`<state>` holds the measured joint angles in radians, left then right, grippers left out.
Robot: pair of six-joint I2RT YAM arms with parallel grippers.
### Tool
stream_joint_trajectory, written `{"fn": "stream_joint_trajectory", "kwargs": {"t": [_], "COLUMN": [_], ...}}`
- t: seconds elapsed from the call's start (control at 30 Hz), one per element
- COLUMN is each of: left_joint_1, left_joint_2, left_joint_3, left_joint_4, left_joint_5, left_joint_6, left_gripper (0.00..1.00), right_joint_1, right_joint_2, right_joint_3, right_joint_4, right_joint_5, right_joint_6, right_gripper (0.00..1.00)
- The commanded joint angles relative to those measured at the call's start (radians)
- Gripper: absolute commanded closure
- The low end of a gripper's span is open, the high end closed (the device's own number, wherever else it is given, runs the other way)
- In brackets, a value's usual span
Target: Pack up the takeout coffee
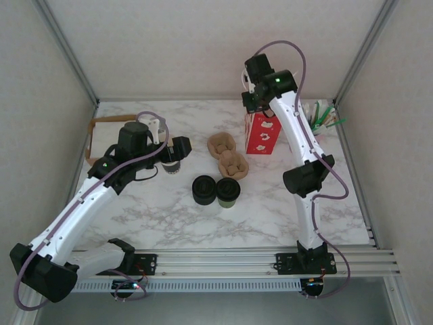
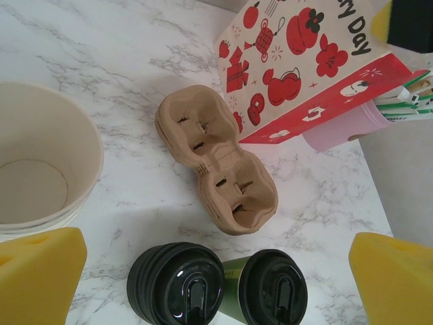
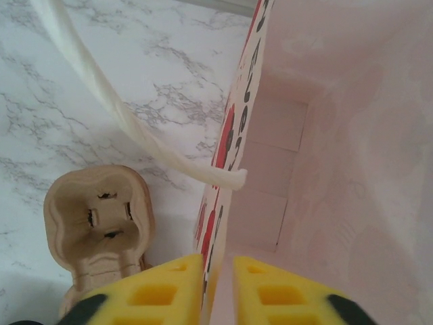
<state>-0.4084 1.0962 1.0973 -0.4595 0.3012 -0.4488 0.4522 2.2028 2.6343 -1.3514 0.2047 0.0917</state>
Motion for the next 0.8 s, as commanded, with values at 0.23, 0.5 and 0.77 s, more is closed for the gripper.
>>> {"fn": "stream_joint_trajectory", "kwargs": {"t": [0.23, 0.5, 0.77], "left_joint_1": [0.01, 0.009, 0.004], "left_joint_2": [-0.03, -0.035, -0.025], "left_joint_3": [-0.011, -0.03, -0.042], "left_joint_4": [0.027, 0.054, 0.071], "left_joint_5": [0.038, 0.066, 0.082], "left_joint_6": [-0.03, -0.045, -0.05], "left_gripper": [0.0, 0.0, 0.01], "right_joint_1": [0.004, 0.012, 0.047], "right_joint_2": [-0.047, -0.24, -0.547], "right_joint_3": [0.034, -0.206, -0.611], "right_joint_4": [-0.054, -0.077, -0.017], "right_joint_5": [-0.006, 0.031, 0.036], "right_joint_6": [0.0, 0.012, 0.071], "right_gripper": [1.0, 1.0, 1.0]}}
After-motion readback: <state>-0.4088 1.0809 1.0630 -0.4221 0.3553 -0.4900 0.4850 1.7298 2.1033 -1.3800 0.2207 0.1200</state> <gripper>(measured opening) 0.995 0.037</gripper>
